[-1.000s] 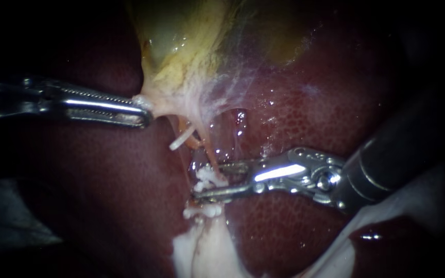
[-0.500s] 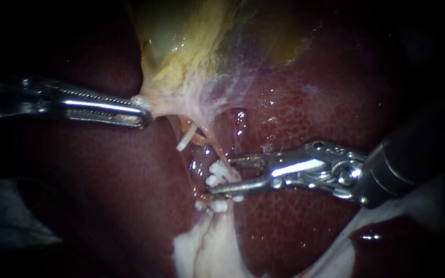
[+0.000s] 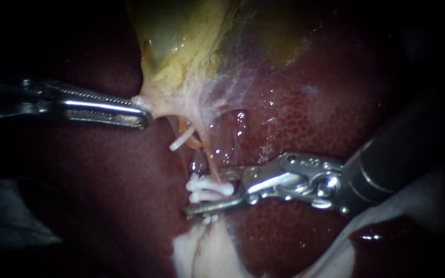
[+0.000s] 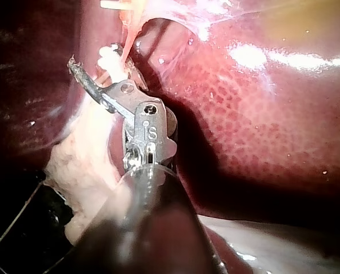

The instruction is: Going back second clip right tube

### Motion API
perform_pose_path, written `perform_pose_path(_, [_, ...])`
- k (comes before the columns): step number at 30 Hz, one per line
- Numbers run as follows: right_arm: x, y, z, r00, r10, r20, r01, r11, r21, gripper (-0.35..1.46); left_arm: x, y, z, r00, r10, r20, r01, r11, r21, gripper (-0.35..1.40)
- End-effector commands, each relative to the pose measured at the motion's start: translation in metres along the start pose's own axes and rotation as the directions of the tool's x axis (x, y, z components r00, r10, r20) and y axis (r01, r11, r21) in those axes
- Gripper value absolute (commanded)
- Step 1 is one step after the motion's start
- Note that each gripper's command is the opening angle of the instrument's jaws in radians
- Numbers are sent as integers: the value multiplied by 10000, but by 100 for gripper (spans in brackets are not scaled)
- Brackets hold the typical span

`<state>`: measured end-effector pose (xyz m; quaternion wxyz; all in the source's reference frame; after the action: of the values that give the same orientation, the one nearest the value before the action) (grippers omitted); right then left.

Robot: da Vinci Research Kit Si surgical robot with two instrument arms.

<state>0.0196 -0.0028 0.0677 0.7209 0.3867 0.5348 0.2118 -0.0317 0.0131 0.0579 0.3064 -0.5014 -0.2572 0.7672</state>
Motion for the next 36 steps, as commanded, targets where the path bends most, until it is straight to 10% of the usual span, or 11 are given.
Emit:
perform_pose_path(1, [-1,0,3,9999,-54,-98,55,9999,129,50,0,0,1,10000,-2,0,2,10000,16,-35])
perform_pose_path(9, [-2,2,5,9959,-887,-187,894,9953,383,47,0,0,1,10000,-3,-1,3,10000,20,-35])
perform_pose_path(24, [15,23,-20,9835,-1771,-354,1729,9799,-996,45,0,0,2,10000,-4,-2,4,10000,24,-35])
perform_pose_path(36, [11,14,-35,9864,-1641,15,1634,9816,-991,45,-1,0,0,10000,-1,0,1,10000,15,-35])
